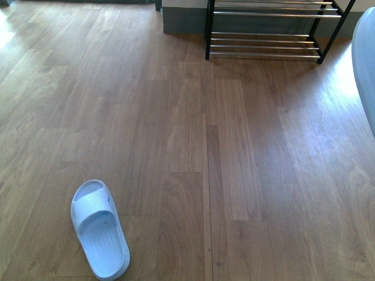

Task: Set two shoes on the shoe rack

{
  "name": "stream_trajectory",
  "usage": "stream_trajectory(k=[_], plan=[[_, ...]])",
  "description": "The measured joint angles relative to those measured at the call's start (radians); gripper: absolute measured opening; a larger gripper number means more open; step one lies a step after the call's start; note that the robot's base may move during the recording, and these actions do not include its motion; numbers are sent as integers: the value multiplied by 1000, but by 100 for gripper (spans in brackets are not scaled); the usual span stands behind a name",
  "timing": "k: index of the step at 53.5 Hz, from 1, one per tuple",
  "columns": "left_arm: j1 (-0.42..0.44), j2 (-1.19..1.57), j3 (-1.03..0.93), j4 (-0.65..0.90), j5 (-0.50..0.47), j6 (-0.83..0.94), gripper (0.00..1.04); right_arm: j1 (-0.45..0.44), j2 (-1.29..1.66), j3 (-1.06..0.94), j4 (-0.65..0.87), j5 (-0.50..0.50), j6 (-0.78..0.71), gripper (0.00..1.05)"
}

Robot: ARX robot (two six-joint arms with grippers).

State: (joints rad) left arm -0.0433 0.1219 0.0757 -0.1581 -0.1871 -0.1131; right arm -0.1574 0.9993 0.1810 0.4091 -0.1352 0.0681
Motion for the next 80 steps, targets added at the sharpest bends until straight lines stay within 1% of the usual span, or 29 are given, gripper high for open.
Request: stream_trajectory(k=[2, 3, 6, 8, 10, 11, 15, 16, 21, 26, 29, 30, 32, 36, 43, 48, 58, 64, 69, 73, 80], plan=[[8, 84, 16, -16, -51, -40, 95, 0, 0, 0, 0, 0, 0, 1], [15, 114, 18, -10, -57, -55, 95, 0, 0, 0, 0, 1, 0, 1], [50, 236, 16, 43, -43, -93, 95, 0, 0, 0, 0, 0, 0, 1], [72, 329, 10, 104, -22, -103, 95, 0, 0, 0, 0, -1, 0, 1], [97, 457, 4, 204, 24, -108, 95, 0, 0, 0, 0, 0, 0, 1], [113, 557, 0, 286, 58, -108, 95, 0, 0, 0, 0, 0, 0, 1], [143, 855, -1, 539, 115, -87, 95, 0, 0, 0, 0, 0, 0, 1], [152, 970, 0, 633, 139, -79, 95, 0, 0, 0, 0, 0, 0, 1], [164, 1388, 39, 930, 196, -50, 95, 0, 0, 0, 0, 0, 0, 1], [151, 1721, 113, 1104, 224, -27, 95, 0, 0, 0, 0, 0, 0, 1], [132, 1904, 171, 1157, 240, -10, 95, 0, 0, 0, 0, 0, 0, 1], [119, 1988, 203, 1164, 244, 1, 95, 0, 0, 0, 0, 0, 0, 1], [112, 2040, 223, 1164, 245, 6, 95, 0, 0, 0, 0, 0, 0, 1], [88, 2228, 306, 1164, 250, 16, 95, 0, 0, 0, 0, 0, 0, 1], [64, 2396, 402, 1139, 256, 15, 95, 0, 0, 0, 0, 0, 0, 1], [51, 2509, 494, 1093, 246, 11, 95, 0, 0, 0, 0, 0, 0, 1], [43, 2598, 591, 1043, 224, -1, 95, 0, 0, 0, 0, -1, 0, 1], [45, 2658, 684, 972, 182, -8, 95, 0, 0, 0, 0, 0, 0, 1], [44, 2696, 755, 934, 166, -19, 95, 0, 0, 0, 0, 0, 0, 1], [40, 2718, 822, 911, 133, -37, 95, 0, 0, 0, 0, 0, 0, 1], [26, 2740, 912, 851, 108, -50, 95, 0, 0, 0, 0, 0, 0, 1]])
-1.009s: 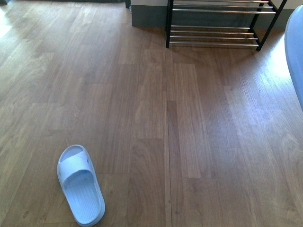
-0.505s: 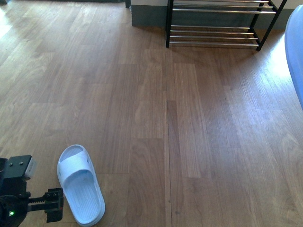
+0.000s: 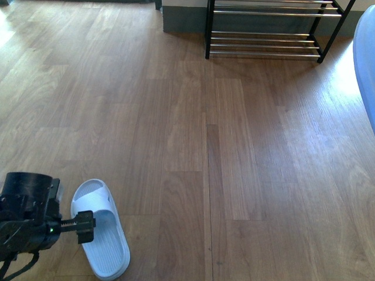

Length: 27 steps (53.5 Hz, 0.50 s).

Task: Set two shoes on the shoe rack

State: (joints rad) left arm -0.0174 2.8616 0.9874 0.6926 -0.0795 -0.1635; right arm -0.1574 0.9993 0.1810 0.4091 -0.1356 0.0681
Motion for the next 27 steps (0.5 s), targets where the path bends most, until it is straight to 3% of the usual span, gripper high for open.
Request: stream_trajectory(k=[27], plan=[[-82, 58, 230, -212, -3, -10, 95, 0, 0, 0, 0, 0, 0, 1]])
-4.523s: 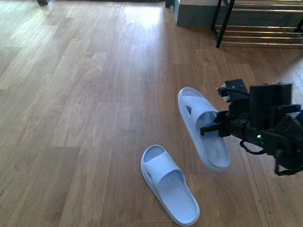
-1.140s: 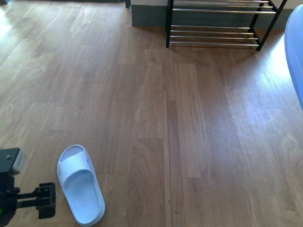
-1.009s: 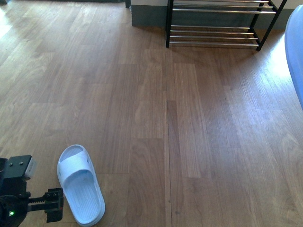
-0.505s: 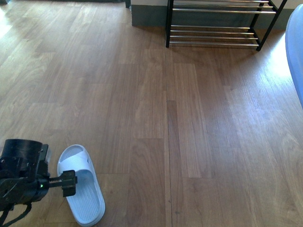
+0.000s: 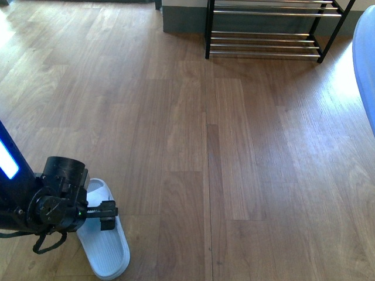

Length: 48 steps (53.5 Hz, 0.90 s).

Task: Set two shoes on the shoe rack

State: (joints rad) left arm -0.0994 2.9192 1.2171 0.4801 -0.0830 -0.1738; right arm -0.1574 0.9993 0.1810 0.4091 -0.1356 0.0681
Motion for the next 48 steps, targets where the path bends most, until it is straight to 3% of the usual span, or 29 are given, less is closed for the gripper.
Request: stream_trajectory(k=[5, 22, 28, 35, 48], plan=[[-2, 0, 16, -21, -27, 5, 87, 0, 0, 0, 0, 0, 0, 1], [2, 2, 5, -22, -35, 31, 29, 0, 0, 0, 0, 0, 0, 1], [4, -12, -21, -12, -43, 77, 13, 0, 0, 0, 0, 0, 0, 1], [4, -40, -61, 12, -34, 139, 2, 0, 0, 0, 0, 0, 0, 1], [11, -161, -185, 87, -12, 242, 2, 0, 0, 0, 0, 0, 0, 1]])
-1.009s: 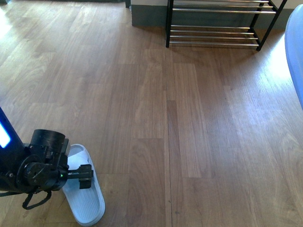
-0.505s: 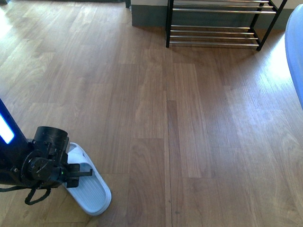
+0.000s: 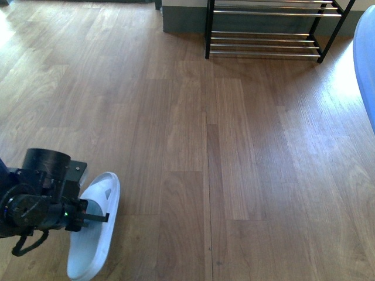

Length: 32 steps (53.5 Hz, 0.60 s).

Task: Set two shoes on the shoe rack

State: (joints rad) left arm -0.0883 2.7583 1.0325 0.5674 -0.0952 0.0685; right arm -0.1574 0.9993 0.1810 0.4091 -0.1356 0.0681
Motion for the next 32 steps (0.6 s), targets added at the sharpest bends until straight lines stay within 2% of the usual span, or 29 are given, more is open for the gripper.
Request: stream_trajectory(k=[21, 32], plan=[[66, -381, -301, 148, -29, 84, 2, 0, 0, 0, 0, 0, 0, 1], [84, -634, -473, 158, -54, 112, 2, 0, 0, 0, 0, 0, 0, 1]])
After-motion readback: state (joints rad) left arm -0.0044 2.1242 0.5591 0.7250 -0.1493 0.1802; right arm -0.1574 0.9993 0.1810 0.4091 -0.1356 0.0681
